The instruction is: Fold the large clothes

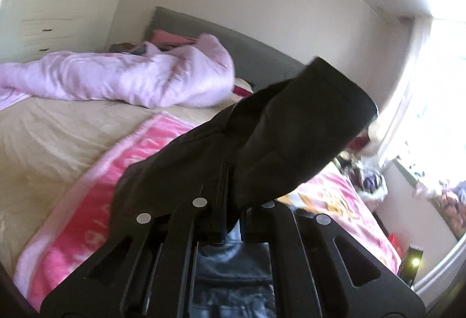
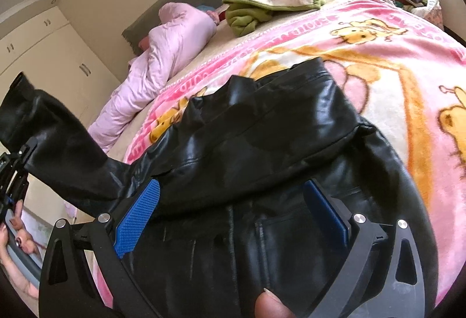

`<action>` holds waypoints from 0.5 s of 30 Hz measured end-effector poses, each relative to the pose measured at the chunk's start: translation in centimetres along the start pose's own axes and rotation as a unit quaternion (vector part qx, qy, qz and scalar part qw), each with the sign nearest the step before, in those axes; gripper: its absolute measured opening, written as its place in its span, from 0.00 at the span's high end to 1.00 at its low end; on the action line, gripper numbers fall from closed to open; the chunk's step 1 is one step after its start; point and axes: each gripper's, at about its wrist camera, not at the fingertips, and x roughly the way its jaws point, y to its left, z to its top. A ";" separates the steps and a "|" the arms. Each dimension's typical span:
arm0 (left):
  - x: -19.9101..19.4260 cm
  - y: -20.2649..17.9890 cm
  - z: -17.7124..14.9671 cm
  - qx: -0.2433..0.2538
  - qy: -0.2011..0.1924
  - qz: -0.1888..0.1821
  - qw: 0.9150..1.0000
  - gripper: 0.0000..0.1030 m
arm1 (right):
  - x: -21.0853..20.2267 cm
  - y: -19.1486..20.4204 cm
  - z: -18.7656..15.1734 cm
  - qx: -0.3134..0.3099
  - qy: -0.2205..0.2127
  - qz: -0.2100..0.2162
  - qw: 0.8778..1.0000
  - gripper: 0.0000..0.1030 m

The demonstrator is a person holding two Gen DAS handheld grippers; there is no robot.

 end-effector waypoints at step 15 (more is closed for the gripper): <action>9.0 -7.7 -9.7 0.140 0.122 0.013 0.983 0.99 | -1.5 -6.5 1.4 0.043 -0.019 -0.047 0.998 0.04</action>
